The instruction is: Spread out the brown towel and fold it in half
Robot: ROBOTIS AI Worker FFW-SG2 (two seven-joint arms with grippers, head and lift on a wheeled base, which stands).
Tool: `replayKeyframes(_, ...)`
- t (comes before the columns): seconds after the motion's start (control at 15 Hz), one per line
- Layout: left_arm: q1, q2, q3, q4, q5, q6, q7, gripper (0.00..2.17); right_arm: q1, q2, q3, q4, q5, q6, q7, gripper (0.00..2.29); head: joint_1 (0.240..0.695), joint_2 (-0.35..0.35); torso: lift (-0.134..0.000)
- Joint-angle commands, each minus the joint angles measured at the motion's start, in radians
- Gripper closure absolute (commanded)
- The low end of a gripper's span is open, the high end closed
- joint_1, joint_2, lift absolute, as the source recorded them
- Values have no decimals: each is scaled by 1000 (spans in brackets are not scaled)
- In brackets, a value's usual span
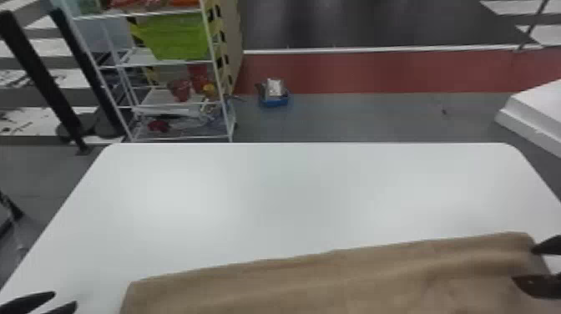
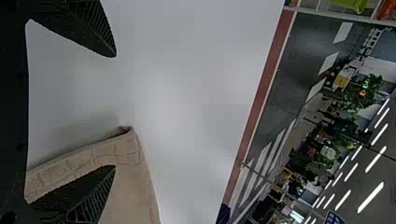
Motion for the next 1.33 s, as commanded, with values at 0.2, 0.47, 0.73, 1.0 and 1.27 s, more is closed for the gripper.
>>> replayKeyframes(0.2,-5,3,-7,4,-5,0,5,22,73,-27,-12,-65,12,39,6,198,695,62,-124)
replayKeyframes(0.47,-5,3,-3,8,-5,-3,2,22,77,-32,13,-70,56,45,6,205,695,51,-124)
replayKeyframes(0.73,-5,5,0,13,-5,-6,0,22,85,-46,11,-122,65,54,6,218,695,53,-124)
replayKeyframes(1.0,-5,8,-1,13,-5,-9,3,22,128,-62,-6,-202,72,76,6,218,695,52,-124)
replayKeyframes(1.27,-5,8,2,13,-5,-9,5,22,240,-46,-82,-251,87,-495,6,218,695,55,-124)
